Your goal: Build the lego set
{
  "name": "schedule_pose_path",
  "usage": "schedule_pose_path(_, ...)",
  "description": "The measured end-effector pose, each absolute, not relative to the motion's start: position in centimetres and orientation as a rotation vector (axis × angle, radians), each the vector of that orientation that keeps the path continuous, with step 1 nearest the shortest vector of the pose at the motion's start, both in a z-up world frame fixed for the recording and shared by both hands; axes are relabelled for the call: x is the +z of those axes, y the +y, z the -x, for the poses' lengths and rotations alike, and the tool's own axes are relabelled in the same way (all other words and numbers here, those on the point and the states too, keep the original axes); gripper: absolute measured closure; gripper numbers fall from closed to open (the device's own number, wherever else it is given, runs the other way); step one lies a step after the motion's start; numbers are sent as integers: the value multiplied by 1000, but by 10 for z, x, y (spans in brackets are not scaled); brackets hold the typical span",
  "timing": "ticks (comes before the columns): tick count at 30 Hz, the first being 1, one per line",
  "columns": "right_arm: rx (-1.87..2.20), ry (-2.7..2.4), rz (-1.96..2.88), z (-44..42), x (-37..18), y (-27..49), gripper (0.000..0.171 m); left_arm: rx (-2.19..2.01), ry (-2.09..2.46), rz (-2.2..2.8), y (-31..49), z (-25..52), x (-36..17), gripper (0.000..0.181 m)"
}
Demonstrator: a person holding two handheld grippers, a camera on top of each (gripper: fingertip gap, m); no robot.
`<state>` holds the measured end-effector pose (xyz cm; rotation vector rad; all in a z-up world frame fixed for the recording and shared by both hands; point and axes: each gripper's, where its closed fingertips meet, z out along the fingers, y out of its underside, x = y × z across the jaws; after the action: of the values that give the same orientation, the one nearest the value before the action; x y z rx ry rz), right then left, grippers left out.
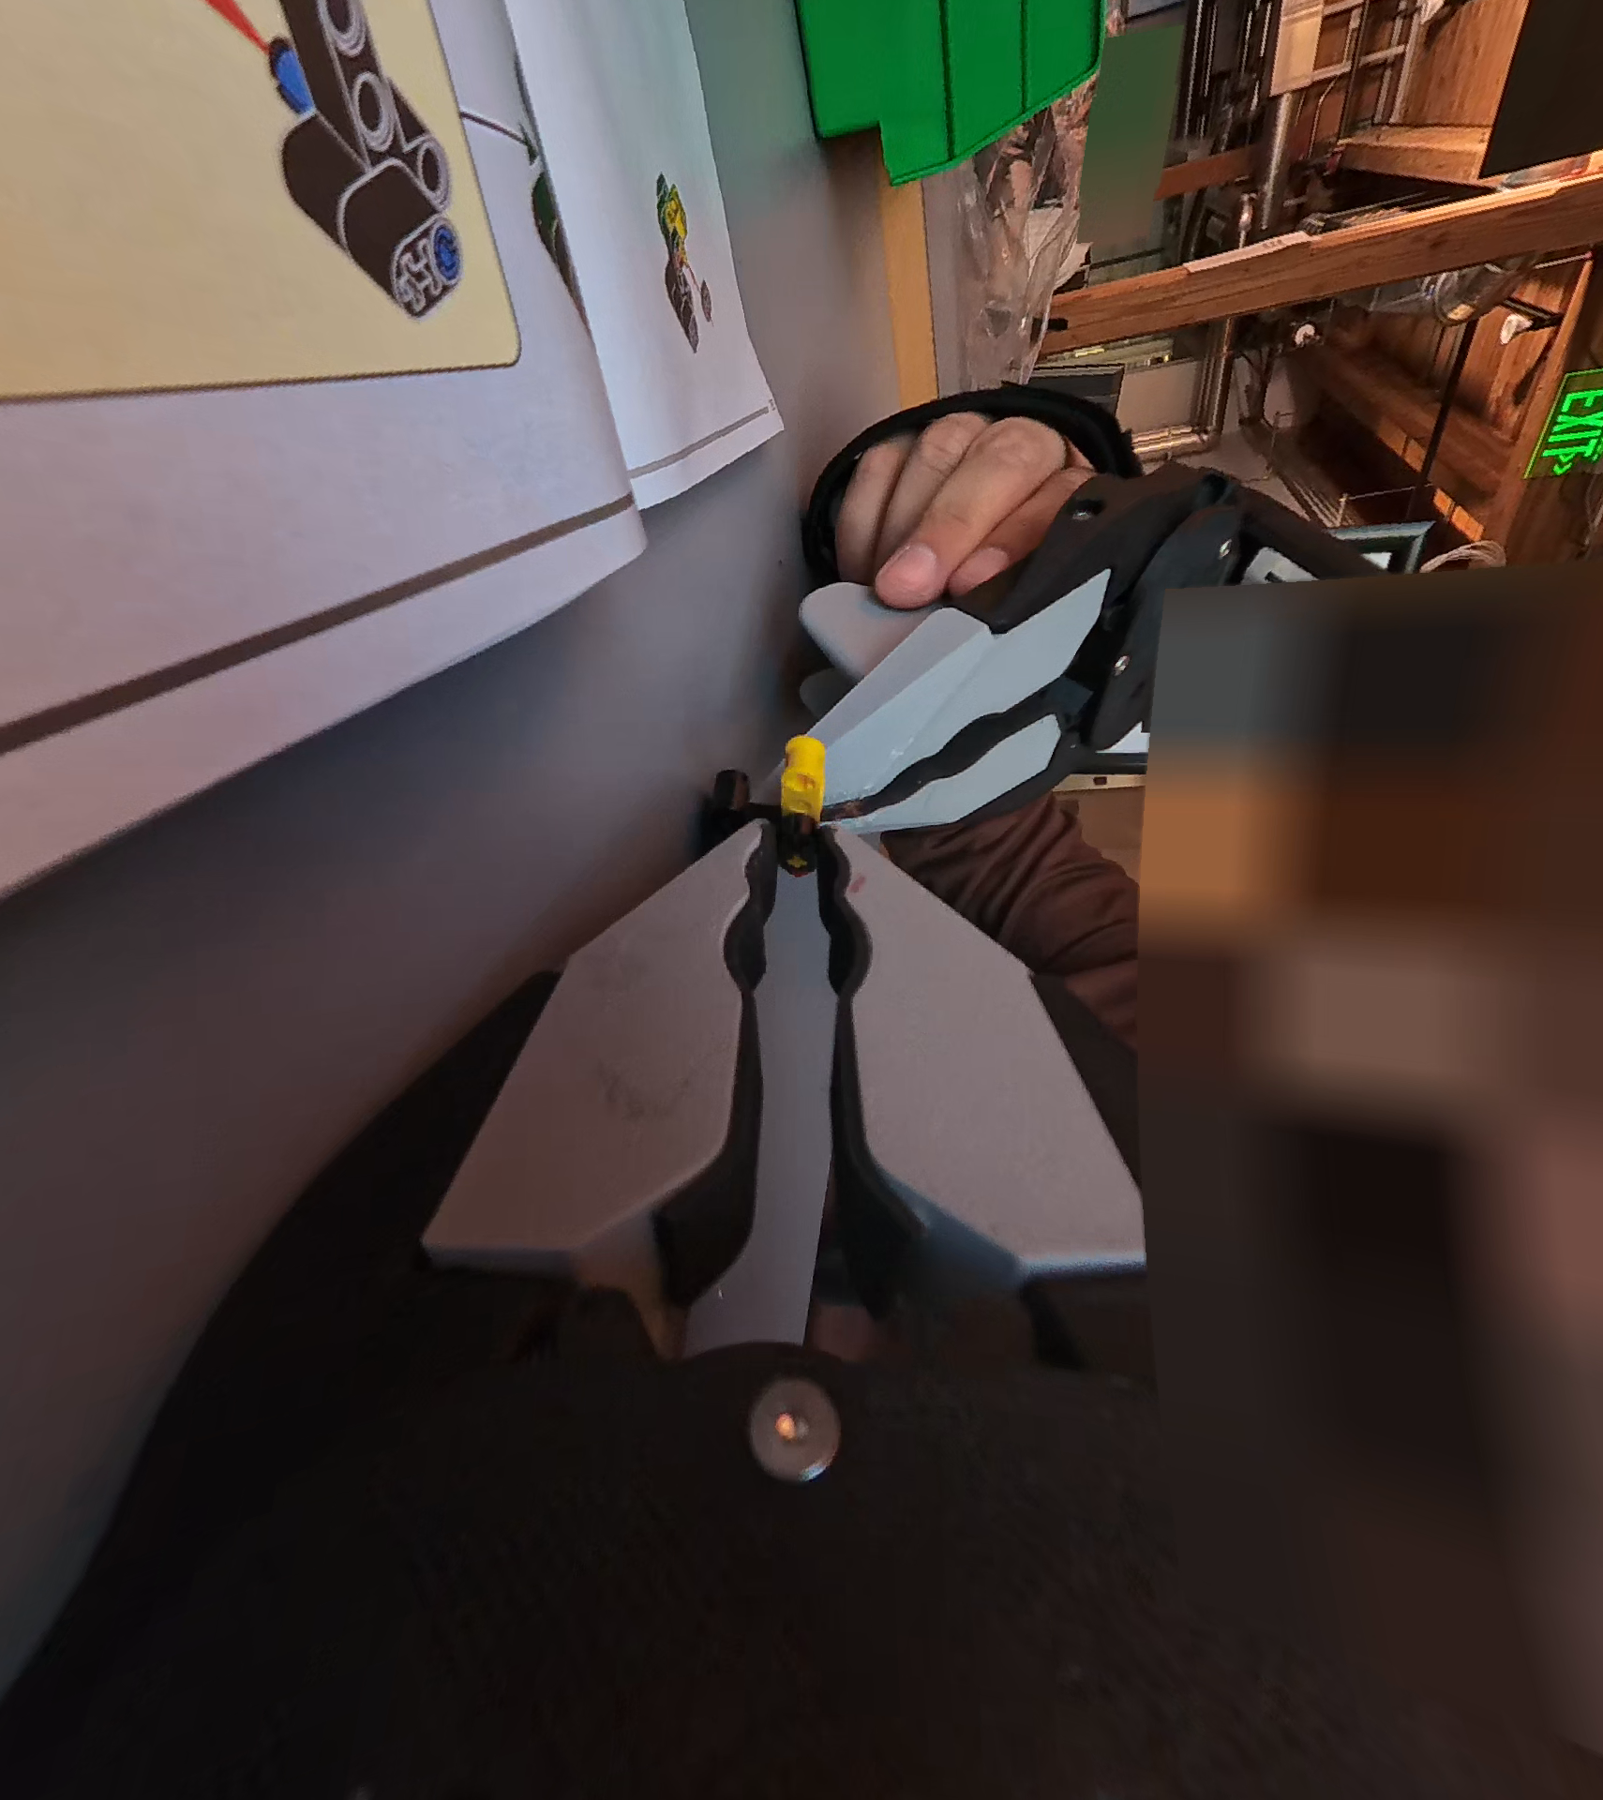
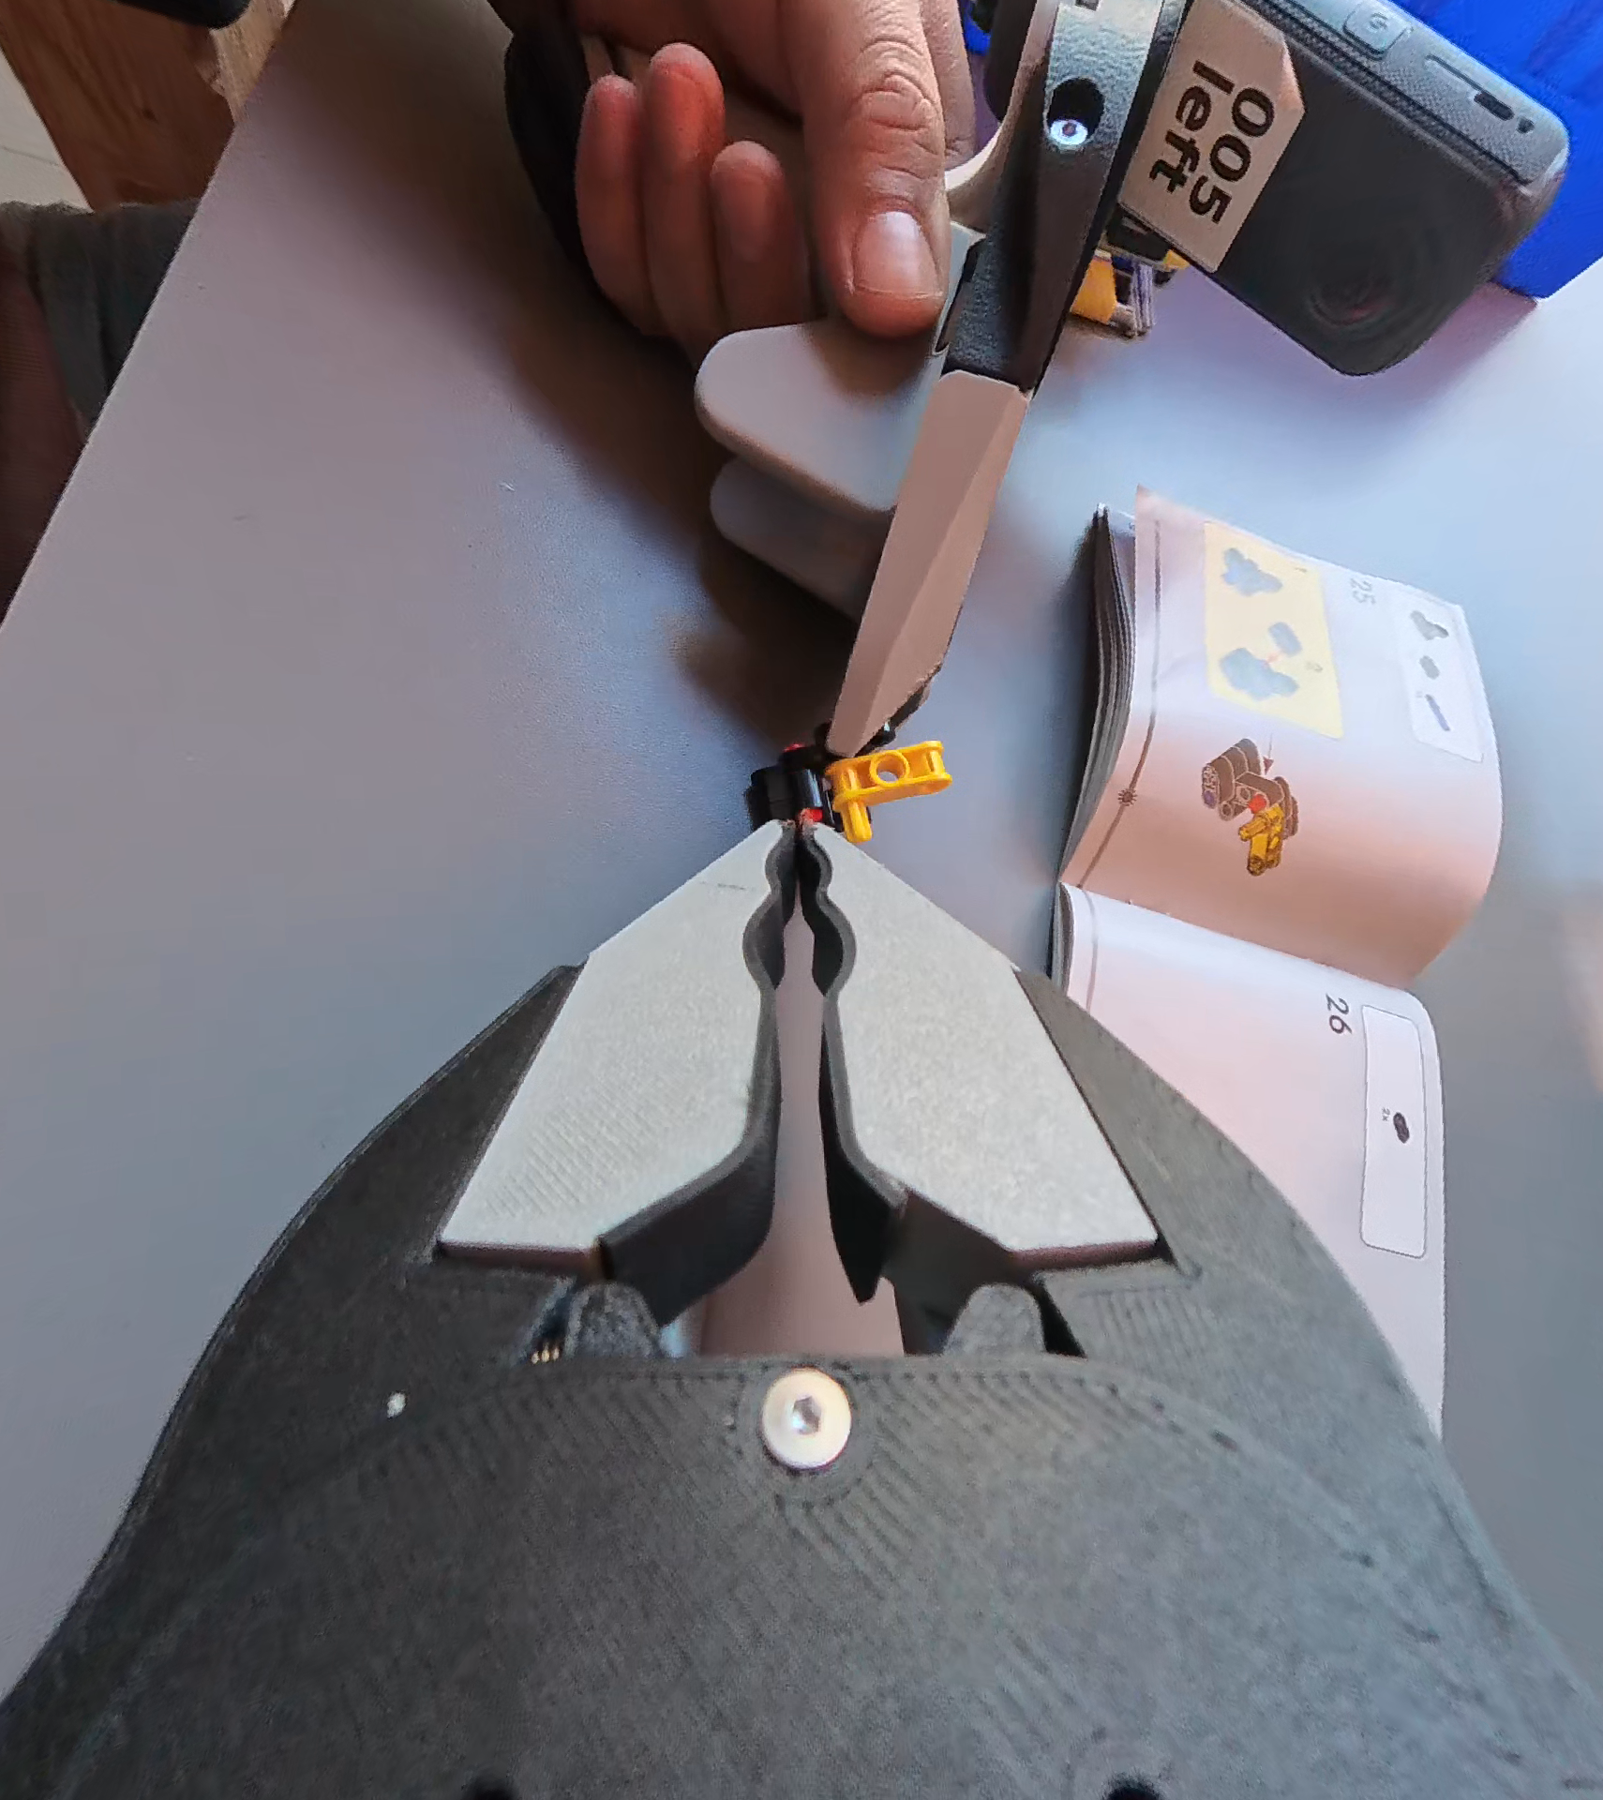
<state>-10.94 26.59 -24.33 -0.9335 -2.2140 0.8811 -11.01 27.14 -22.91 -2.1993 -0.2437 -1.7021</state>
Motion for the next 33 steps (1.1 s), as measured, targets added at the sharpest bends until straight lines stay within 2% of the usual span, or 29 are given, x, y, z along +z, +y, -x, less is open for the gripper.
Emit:
schedule_pose_path(1,884,-2215,938,109,-243,266,171,-1700,-246,2198,272,110,-229,177)
schedule_pose_path(16,899,-2225,960,109,-244,267,171,-1680,-234,2198,274,113,-230,176)
schedule_pose_path(33,889,-2226,964,107,-245,270,171,-1606,-186,2244,269,122,-234,161)
